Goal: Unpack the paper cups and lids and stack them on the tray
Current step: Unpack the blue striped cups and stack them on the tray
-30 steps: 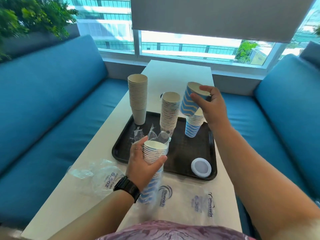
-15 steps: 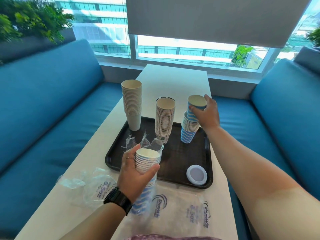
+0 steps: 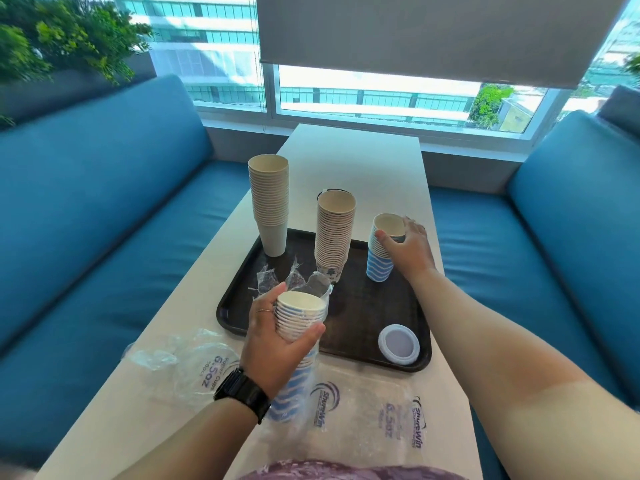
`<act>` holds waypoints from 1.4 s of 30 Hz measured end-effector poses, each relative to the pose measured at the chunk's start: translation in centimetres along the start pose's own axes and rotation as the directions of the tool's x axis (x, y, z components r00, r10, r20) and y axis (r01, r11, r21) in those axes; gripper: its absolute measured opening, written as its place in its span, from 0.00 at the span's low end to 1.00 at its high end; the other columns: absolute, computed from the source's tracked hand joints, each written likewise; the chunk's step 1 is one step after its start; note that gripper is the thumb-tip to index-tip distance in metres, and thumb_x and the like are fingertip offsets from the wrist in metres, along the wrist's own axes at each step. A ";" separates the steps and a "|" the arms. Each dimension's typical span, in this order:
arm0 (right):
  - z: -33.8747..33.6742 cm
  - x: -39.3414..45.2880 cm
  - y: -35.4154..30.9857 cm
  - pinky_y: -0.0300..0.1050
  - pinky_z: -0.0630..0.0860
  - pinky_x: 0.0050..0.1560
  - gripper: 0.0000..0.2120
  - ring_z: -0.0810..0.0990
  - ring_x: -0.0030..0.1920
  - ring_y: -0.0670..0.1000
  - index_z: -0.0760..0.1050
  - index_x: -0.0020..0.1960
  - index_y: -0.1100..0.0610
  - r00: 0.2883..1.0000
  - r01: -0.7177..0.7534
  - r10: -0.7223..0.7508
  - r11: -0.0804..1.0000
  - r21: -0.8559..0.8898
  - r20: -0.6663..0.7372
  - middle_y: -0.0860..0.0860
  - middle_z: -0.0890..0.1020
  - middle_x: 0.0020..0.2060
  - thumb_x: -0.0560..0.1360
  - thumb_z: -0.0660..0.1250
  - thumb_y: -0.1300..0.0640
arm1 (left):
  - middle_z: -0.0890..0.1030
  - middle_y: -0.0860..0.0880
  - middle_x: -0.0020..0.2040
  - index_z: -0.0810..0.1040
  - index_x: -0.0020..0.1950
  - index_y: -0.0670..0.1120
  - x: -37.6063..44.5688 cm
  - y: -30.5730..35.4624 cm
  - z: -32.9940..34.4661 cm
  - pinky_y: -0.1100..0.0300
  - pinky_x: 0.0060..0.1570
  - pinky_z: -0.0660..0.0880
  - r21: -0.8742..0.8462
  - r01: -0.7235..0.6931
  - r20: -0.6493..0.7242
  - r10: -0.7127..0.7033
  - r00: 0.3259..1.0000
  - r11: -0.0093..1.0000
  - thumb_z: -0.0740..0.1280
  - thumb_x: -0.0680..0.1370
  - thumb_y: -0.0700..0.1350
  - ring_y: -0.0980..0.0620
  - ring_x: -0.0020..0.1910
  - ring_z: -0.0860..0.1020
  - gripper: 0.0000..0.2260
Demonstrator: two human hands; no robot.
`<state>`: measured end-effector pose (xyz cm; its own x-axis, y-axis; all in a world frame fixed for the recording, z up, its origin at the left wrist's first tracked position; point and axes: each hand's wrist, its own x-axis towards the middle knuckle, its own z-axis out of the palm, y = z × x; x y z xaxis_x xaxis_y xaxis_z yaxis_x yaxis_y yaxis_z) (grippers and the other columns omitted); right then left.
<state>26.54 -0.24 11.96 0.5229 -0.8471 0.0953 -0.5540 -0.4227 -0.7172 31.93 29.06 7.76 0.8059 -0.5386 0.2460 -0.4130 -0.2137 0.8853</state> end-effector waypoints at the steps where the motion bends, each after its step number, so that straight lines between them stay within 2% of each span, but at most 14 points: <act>1: 0.0 -0.1 0.0 0.59 0.60 0.73 0.38 0.60 0.75 0.55 0.58 0.77 0.56 1.000 0.008 -0.009 1.000 -0.017 -0.008 0.54 0.61 0.76 0.75 0.65 0.39 | 0.68 0.55 0.63 0.66 0.71 0.54 0.0 0.0 0.0 0.82 0.53 0.64 0.003 0.001 0.003 -0.001 1.000 1.000 0.70 0.62 0.67 0.59 0.60 0.73 0.40; 5: -0.4 -1.0 -0.9 0.56 0.60 0.73 0.30 0.62 0.74 0.55 0.66 0.73 0.56 0.991 0.046 -0.042 0.999 0.029 -0.125 0.56 0.65 0.73 0.76 0.66 0.44 | 0.68 0.54 0.65 0.65 0.71 0.55 0.0 0.0 -0.1 0.72 0.57 0.68 0.014 -0.001 0.010 0.001 1.000 1.000 0.71 0.63 0.67 0.57 0.61 0.73 0.40; 7: -0.6 -1.8 -1.7 0.55 0.61 0.72 0.23 0.65 0.72 0.56 0.72 0.68 0.57 0.981 0.091 -0.077 0.993 0.071 -0.175 0.56 0.69 0.70 0.77 0.66 0.47 | 0.68 0.55 0.64 0.65 0.71 0.55 -0.1 0.0 -0.1 0.73 0.56 0.67 0.020 0.005 0.009 -0.005 1.000 1.000 0.73 0.63 0.65 0.58 0.61 0.73 0.40; 9: -0.7 -3.0 -2.9 0.53 0.64 0.70 0.16 0.69 0.68 0.55 0.77 0.62 0.57 0.970 0.151 -0.122 0.981 0.122 -0.212 0.55 0.73 0.66 0.77 0.67 0.50 | 0.68 0.55 0.64 0.65 0.72 0.54 -0.1 0.0 -0.1 0.74 0.56 0.66 0.029 0.005 0.008 -0.005 1.000 1.000 0.76 0.64 0.61 0.58 0.61 0.72 0.39; 12: -0.8 -5.4 -4.9 0.43 0.68 0.63 0.09 0.74 0.62 0.52 0.81 0.54 0.55 0.955 0.240 -0.192 0.949 0.206 -0.227 0.51 0.79 0.58 0.77 0.68 0.53 | 0.68 0.53 0.65 0.65 0.72 0.53 -0.1 0.0 -0.2 0.67 0.59 0.69 0.039 -0.005 0.006 0.004 1.000 0.999 0.79 0.67 0.54 0.56 0.61 0.73 0.38; 16: -0.5 -8.6 -7.2 0.33 0.70 0.52 0.05 0.77 0.53 0.46 0.81 0.49 0.51 0.962 0.274 -0.255 0.919 0.284 -0.101 0.47 0.82 0.51 0.77 0.68 0.52 | 0.69 0.51 0.66 0.65 0.72 0.52 -0.1 0.1 -0.4 0.61 0.61 0.71 0.041 -0.009 0.006 0.009 1.000 0.999 0.78 0.68 0.55 0.55 0.62 0.73 0.37; 19: -0.1 -10.3 -8.1 0.40 0.75 0.52 0.04 0.79 0.49 0.45 0.82 0.48 0.49 0.941 0.325 -0.339 0.904 0.278 0.004 0.44 0.82 0.46 0.76 0.69 0.50 | 0.69 0.50 0.66 0.65 0.73 0.52 -0.2 0.2 -0.4 0.63 0.60 0.70 0.046 -0.011 0.013 0.010 1.000 0.999 0.79 0.68 0.55 0.54 0.62 0.73 0.38; 21: 0.0 -11.4 -8.6 0.40 0.75 0.50 0.05 0.79 0.46 0.44 0.83 0.48 0.50 0.920 0.343 -0.381 0.897 0.279 0.092 0.44 0.82 0.44 0.76 0.69 0.50 | 0.68 0.50 0.66 0.65 0.73 0.52 -0.2 0.3 -0.5 0.64 0.59 0.70 0.048 -0.007 0.012 0.006 1.000 0.999 0.79 0.68 0.53 0.54 0.62 0.73 0.37; 23: 0.1 -12.3 -9.1 0.38 0.75 0.48 0.06 0.80 0.45 0.41 0.84 0.49 0.50 0.883 0.373 -0.427 0.890 0.263 0.195 0.43 0.83 0.43 0.76 0.70 0.51 | 0.68 0.50 0.66 0.64 0.73 0.52 -0.2 0.4 -0.5 0.61 0.61 0.71 0.046 -0.002 0.013 0.002 1.000 0.999 0.79 0.68 0.55 0.54 0.62 0.73 0.38; 26: 0.5 -13.3 -9.6 0.41 0.77 0.50 0.06 0.80 0.45 0.41 0.84 0.49 0.51 0.801 0.407 -0.465 0.885 0.228 0.376 0.44 0.84 0.42 0.75 0.71 0.51 | 0.69 0.50 0.66 0.65 0.73 0.51 -0.2 0.4 -0.5 0.58 0.61 0.73 0.034 -0.003 0.018 0.002 1.000 0.999 0.76 0.66 0.61 0.53 0.63 0.74 0.40; 29: 1.0 -14.0 -9.9 0.46 0.78 0.50 0.08 0.80 0.43 0.43 0.84 0.49 0.52 0.745 0.452 -0.451 0.883 0.125 0.491 0.44 0.82 0.41 0.75 0.71 0.49 | 0.68 0.51 0.65 0.65 0.74 0.50 -0.2 0.6 -0.6 0.61 0.60 0.73 0.019 0.005 0.010 -0.006 1.000 1.000 0.79 0.67 0.54 0.53 0.62 0.74 0.39; 33: 1.1 -14.4 -10.1 0.50 0.78 0.49 0.09 0.79 0.41 0.45 0.84 0.47 0.54 0.741 0.472 -0.453 0.877 0.097 0.495 0.46 0.82 0.39 0.75 0.70 0.49 | 0.67 0.53 0.64 0.65 0.74 0.49 -0.2 0.7 -0.7 0.79 0.52 0.67 0.008 0.021 0.006 -0.021 1.000 1.000 0.80 0.67 0.50 0.56 0.60 0.73 0.40; 39: 1.3 -14.6 -10.3 0.49 0.78 0.47 0.08 0.79 0.39 0.44 0.84 0.43 0.55 0.734 0.504 -0.481 0.859 0.090 0.480 0.46 0.81 0.38 0.74 0.70 0.51 | 0.67 0.47 0.69 0.61 0.77 0.50 -0.3 1.0 -0.9 0.70 0.53 0.68 0.025 0.043 0.015 -0.044 0.999 0.999 0.79 0.68 0.49 0.57 0.62 0.70 0.42; 42: 1.4 -14.7 -10.2 0.49 0.78 0.46 0.08 0.79 0.39 0.44 0.83 0.42 0.55 0.737 0.508 -0.485 0.857 0.089 0.471 0.46 0.81 0.37 0.74 0.70 0.51 | 0.67 0.46 0.71 0.60 0.77 0.50 -0.3 1.0 -0.9 0.64 0.58 0.68 0.020 0.049 0.012 -0.050 0.999 0.999 0.79 0.68 0.49 0.55 0.64 0.70 0.43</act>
<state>25.40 16.91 16.90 0.9592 -0.2669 0.0929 -0.1517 -0.7638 -0.6273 31.61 29.73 8.91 0.8202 -0.5371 0.1970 -0.3811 -0.2560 0.8884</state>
